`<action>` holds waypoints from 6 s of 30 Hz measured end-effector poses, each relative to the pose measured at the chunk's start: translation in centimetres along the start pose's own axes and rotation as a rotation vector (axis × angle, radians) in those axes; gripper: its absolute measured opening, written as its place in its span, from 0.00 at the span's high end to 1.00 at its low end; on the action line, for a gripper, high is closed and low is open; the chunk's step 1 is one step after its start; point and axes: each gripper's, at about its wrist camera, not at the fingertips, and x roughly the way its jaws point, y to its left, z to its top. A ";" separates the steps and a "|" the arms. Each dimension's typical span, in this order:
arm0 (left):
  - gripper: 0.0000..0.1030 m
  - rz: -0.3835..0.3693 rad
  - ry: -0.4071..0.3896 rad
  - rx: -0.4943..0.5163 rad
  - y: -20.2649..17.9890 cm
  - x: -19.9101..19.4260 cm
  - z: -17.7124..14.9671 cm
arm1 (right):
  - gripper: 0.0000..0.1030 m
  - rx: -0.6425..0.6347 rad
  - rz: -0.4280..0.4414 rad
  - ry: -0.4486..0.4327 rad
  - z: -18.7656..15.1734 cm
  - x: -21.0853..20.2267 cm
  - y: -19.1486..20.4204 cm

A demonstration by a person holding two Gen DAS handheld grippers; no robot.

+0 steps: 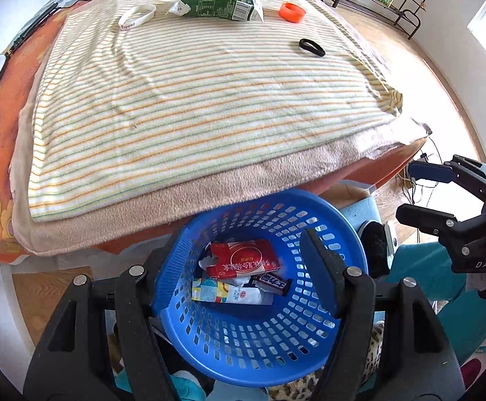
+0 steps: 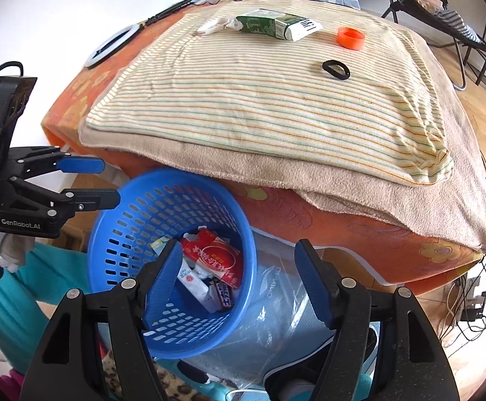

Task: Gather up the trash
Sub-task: 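Move both tools back over the bed toward the milk carton and orange cap, then grasp the green-and-white milk carton with the left tool, then grasp the orange bottle cap with the right tool, then carry the milk carton and orange cap over the blue basket with both tools, then open both tools to drop the carton and cap into the basket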

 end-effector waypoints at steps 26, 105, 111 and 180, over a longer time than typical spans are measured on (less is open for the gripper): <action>0.25 -0.068 -0.089 -0.376 4.6 3.2 18.1 | 0.33 0.150 -0.063 -0.134 12.4 -0.6 -10.3; 0.24 0.176 -0.094 -0.078 2.5 4.8 25.0 | 0.57 0.014 -0.171 -0.174 21.9 6.1 -11.4; 0.24 0.178 -0.116 -0.061 1.8 0.7 20.7 | 0.57 -0.024 -0.159 -0.196 20.2 2.2 -8.6; 0.23 0.136 0.164 -0.057 -1.2 5.2 -9.0 | 0.54 -0.161 0.017 0.073 -2.9 3.9 5.9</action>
